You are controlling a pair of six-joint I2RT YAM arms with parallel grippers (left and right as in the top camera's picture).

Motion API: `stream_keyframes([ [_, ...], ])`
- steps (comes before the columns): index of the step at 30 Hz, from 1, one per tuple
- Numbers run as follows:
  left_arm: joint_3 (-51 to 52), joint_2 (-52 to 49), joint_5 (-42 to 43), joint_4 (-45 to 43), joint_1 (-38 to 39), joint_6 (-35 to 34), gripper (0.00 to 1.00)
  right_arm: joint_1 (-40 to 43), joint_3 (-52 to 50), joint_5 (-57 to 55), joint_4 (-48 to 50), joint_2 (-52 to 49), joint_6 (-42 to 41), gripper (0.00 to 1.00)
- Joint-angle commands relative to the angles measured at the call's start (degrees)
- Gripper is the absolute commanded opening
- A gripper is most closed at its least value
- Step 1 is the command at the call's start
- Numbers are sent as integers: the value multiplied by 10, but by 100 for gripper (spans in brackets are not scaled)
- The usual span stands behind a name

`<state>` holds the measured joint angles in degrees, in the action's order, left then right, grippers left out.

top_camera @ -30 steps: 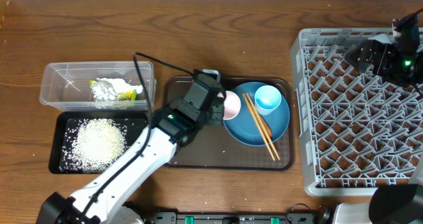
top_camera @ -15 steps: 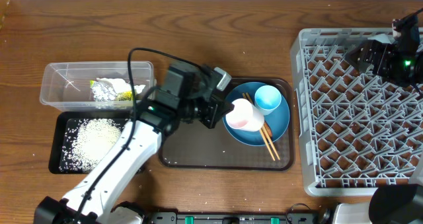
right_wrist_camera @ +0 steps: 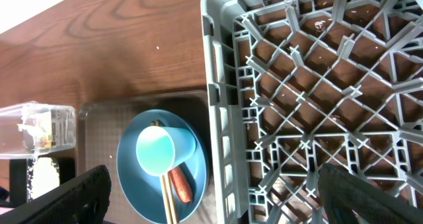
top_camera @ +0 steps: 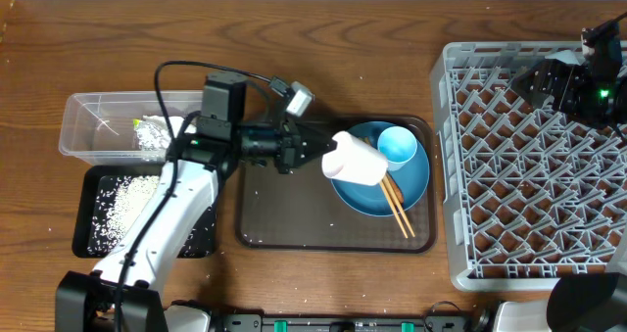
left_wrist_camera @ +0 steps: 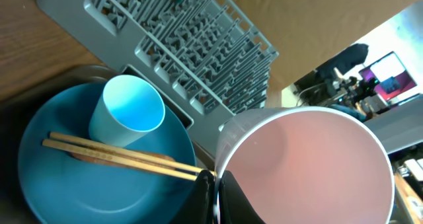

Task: Sort waste into correct bins and load items into the dishwasher rack
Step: 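Lift the pink cup and hold it out toward the right gripper, then move the right gripper left and grasp the pink cup's base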

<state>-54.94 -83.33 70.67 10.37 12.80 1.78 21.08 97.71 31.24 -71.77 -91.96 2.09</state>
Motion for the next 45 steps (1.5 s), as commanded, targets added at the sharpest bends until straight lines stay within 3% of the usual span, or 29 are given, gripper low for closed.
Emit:
stream_keyframes([
  [1, -4, -14, 35, -2, -17, 10, 6, -5, 0, 2, 0, 2, 1, 99],
  [8, -4, -24, 37, 9, -28, 10, 6, -5, 0, 8, -2, 2, -3, 99],
  [11, -4, -24, 37, 9, -28, 10, 6, -5, 0, 16, -46, 2, -55, 99],
  [19, -4, -24, 34, 10, -28, 10, 6, -19, -1, 42, -129, 2, -63, 98],
  [27, -4, -24, 34, 10, -28, 10, 6, -131, -34, 42, -148, 2, -22, 97],
  [35, -4, -24, 35, 11, -28, 10, 6, -249, -128, 86, -59, 2, -20, 99],
  [40, -4, -24, 40, 11, -28, 9, 6, -290, -195, 191, 18, 2, 48, 99],
  [45, -4, -24, 55, 9, -28, 10, 6, -302, -244, 331, 47, 2, 194, 99],
])
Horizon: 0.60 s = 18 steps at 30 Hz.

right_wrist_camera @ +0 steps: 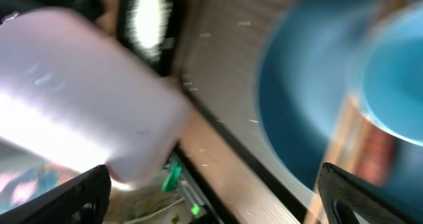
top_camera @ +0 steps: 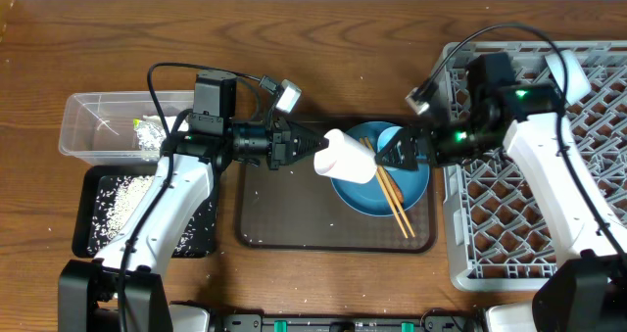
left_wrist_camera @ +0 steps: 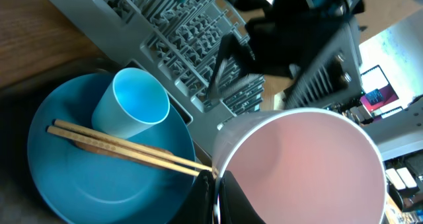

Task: Sort waste into correct bins and load items into the dishwasher rack
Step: 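Move the right gripper left and grasp the pink cup's base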

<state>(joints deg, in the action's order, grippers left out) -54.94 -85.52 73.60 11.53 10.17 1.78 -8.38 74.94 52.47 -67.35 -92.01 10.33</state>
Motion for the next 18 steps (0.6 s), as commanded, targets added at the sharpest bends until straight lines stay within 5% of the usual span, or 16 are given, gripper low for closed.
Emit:
stream_keyframes([
  [1, -4, -2, 27, -2, -2, 10, 6, -7, -23, 139, 2, 2, 138, 99],
  [18, -4, -2, 70, -17, -2, 10, 6, -37, -60, 230, 15, 2, 345, 97],
])
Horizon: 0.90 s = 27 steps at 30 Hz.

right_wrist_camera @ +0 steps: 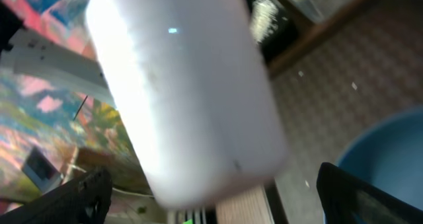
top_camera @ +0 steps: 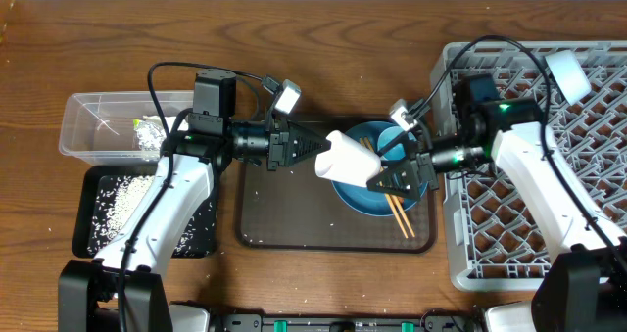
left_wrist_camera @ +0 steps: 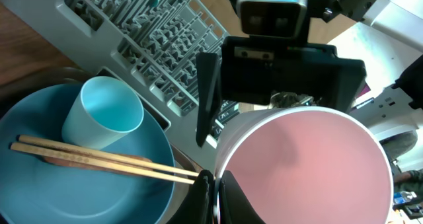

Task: Sort waste into correct bins and load items into the dishwasher rack
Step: 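Move the right gripper left and grasp the pink cup's base, then release the cup from the left gripper and carry it right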

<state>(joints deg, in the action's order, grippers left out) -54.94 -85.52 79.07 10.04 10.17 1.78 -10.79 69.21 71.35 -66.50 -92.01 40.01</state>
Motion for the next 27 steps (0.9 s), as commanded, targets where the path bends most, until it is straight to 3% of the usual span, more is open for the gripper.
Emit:
stream_keyframes([
  [1, -4, -2, 15, -2, -2, 10, 6, -17, -3, 42, 12, 2, 49, 96],
  [7, -4, -2, 15, -2, -2, 10, 6, -32, -3, 39, 31, 2, 48, 81],
  [11, -4, -2, 13, -2, -2, 10, 6, -27, -3, 39, 31, 2, 48, 57],
  [13, -4, -2, 13, -2, -2, 10, 6, -26, -3, 39, 31, 2, 48, 51],
  [22, -1, -2, -22, 12, -2, 12, 6, -22, -3, 39, 43, 2, 42, 52],
  [27, 5, -2, -35, 17, -2, 12, 7, -4, -3, 39, 64, 2, 12, 44],
])
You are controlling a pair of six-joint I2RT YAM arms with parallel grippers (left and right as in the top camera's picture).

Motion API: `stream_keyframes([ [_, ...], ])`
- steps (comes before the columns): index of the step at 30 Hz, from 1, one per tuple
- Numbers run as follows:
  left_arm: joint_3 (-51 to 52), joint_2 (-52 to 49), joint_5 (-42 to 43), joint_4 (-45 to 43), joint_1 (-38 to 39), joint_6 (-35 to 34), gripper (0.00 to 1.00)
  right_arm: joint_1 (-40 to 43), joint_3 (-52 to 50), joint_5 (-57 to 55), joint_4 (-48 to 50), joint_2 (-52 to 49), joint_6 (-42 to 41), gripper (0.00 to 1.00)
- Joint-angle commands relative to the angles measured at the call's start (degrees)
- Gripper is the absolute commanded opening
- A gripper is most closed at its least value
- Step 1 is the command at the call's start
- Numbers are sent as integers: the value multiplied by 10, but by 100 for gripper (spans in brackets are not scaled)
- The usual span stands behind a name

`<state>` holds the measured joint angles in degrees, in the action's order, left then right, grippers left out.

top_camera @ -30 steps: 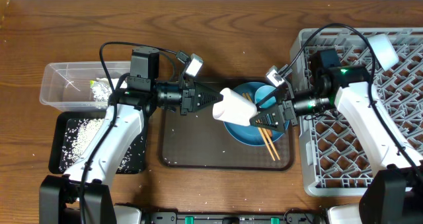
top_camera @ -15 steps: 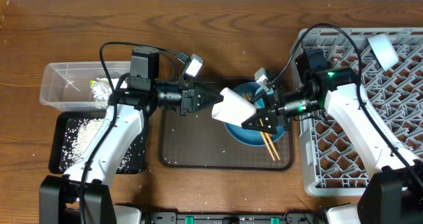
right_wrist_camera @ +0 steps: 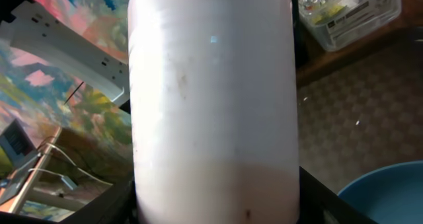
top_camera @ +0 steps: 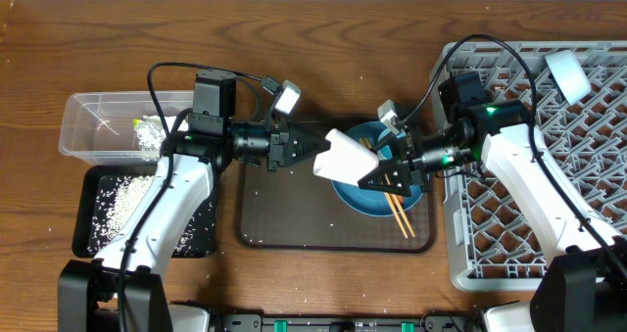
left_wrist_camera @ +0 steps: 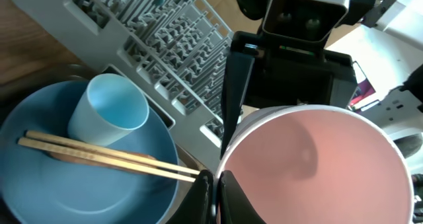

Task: Sort waste into correct bins and load items into the dishwasher rack
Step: 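Release the cup from the left gripper and carry it right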

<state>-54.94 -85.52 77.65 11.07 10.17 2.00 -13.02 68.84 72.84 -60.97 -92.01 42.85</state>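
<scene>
A white cup (top_camera: 345, 156) hangs on its side over the brown tray (top_camera: 284, 224). My left gripper (top_camera: 315, 159) is shut on its rim; in the left wrist view the fingertips (left_wrist_camera: 210, 184) pinch the rim beside the cup's pinkish inside (left_wrist_camera: 310, 164). My right gripper (top_camera: 384, 171) grips the cup's base end. In the right wrist view the cup (right_wrist_camera: 211, 98) fills the gap, a finger (right_wrist_camera: 317, 197) pressed on each side. Under it a blue plate (top_camera: 411, 180) carries a light blue cup (top_camera: 398, 142) and chopsticks (top_camera: 399, 210).
The grey dishwasher rack (top_camera: 549, 175) fills the right side, with another white cup (top_camera: 563, 70) at its far corner. On the left stand a clear bin (top_camera: 98, 126) with scraps and a black tray (top_camera: 98, 214) of white crumbs.
My right gripper has come up around the cup's base and its fingers now press on the cup's sides. The left gripper still pinches the rim, hardly moved.
My left gripper held the white cup by its rim over the plate while my right gripper was far off above the rack. Then the right arm had reached over the plate, then stood open just short of the cup. Now both grippers hold the cup.
</scene>
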Motion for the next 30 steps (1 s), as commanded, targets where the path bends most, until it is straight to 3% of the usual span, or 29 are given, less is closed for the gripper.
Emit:
stream_keyframes([
  [1, 5, -2, -26, 9, -2, 10, 7, 23, 1, 24, 15, 2, -23, 41],
  [12, 7, -2, -64, 24, -1, 10, 8, 73, 1, 24, 74, 2, -96, 38],
  [17, 7, -2, -78, 26, -1, 10, 17, 77, 1, 10, 78, 2, -101, 34],
  [20, 7, -2, -91, 30, -1, 10, 29, 77, 1, -11, 74, 2, -109, 33],
  [24, 7, -2, -95, 30, -1, 9, 31, 80, 2, -62, 75, 3, -149, 33],
  [30, 7, -2, -134, 38, -1, 8, 34, 114, 26, -145, 74, 6, -266, 23],
])
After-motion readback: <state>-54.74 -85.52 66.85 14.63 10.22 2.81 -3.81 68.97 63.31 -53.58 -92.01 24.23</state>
